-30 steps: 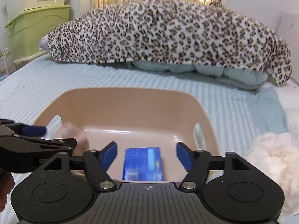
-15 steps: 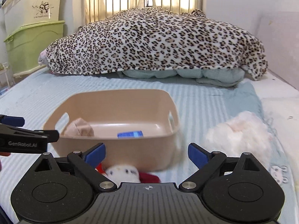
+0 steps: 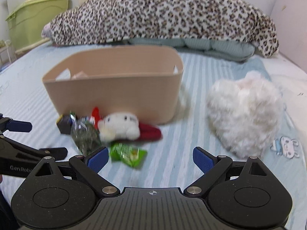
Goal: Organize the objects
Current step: 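Move both tools back toward the remaining items beside the basket, then grasp the white medicine box with left tool while right tool grasps green candy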
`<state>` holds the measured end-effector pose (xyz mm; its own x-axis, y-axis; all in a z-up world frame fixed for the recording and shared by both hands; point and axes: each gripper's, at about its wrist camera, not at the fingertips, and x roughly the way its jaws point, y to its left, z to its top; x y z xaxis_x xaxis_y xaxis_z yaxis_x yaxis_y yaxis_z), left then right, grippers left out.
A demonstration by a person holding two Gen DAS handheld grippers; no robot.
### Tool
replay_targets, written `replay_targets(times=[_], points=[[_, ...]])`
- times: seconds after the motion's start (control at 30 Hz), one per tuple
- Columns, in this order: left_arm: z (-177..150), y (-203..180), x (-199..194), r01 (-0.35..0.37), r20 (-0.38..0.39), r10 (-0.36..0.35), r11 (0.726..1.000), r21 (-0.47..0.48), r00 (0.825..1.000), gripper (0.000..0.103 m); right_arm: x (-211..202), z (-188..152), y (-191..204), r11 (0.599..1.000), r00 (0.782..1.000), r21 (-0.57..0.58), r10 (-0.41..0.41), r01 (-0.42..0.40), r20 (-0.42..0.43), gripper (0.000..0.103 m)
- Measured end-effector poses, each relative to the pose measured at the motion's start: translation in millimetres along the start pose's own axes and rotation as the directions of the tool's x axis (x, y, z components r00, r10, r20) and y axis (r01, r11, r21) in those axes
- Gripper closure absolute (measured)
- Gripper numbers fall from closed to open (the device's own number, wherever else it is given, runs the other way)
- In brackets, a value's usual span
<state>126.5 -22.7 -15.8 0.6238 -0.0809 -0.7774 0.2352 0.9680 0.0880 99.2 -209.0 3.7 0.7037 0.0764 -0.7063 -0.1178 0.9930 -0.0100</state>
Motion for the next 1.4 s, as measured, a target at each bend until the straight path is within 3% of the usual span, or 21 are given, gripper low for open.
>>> replay_targets(times=[0.2, 0.4, 0.83, 1.03, 1.13, 1.23, 1.4], points=[[-7, -16, 15, 0.038, -0.064, -0.037, 0.999, 0.01, 0.997, 0.006, 16, -14, -6, 1.0, 0.998, 0.004, 0.015, -0.015, -0.062, 0.008], [-8, -26, 38, 0.016, -0.122, -0.014, 1.0, 0.018, 0.992, 0.006, 27, -20, -13, 0.999, 0.994, 0.015, 0.035, -0.034, -0.099, 0.008], [-6, 11, 51, -0.018, -0.141, 0.003, 0.995, -0.103, 0.99, 0.007, 69, -20, 3, 0.997, 0.987, -0.044, 0.057, -0.065, -0.153, 0.008], [-8, 19, 47, 0.009, -0.115, -0.019, 0.996, -0.094, 0.993, 0.018, 83, -15, 9, 0.996, 0.988, -0.045, 0.064, -0.071, -0.138, 0.008], [-8, 22, 42, 0.017, -0.104, -0.025, 0.996, -0.084, 0.994, 0.03, 88, -14, 11, 0.996, 0.99, -0.048, 0.064, -0.07, -0.129, 0.01], [-6, 20, 41, 0.024, -0.092, -0.031, 0.997, -0.072, 0.995, 0.042, 89, -14, 14, 0.996, 0.991, -0.053, 0.071, -0.078, -0.116, 0.021], [-6, 21, 38, 0.028, -0.079, -0.032, 0.998, -0.054, 0.996, 0.042, 85, -16, 19, 0.992, 0.988, -0.056, 0.108, -0.114, -0.107, 0.058]])
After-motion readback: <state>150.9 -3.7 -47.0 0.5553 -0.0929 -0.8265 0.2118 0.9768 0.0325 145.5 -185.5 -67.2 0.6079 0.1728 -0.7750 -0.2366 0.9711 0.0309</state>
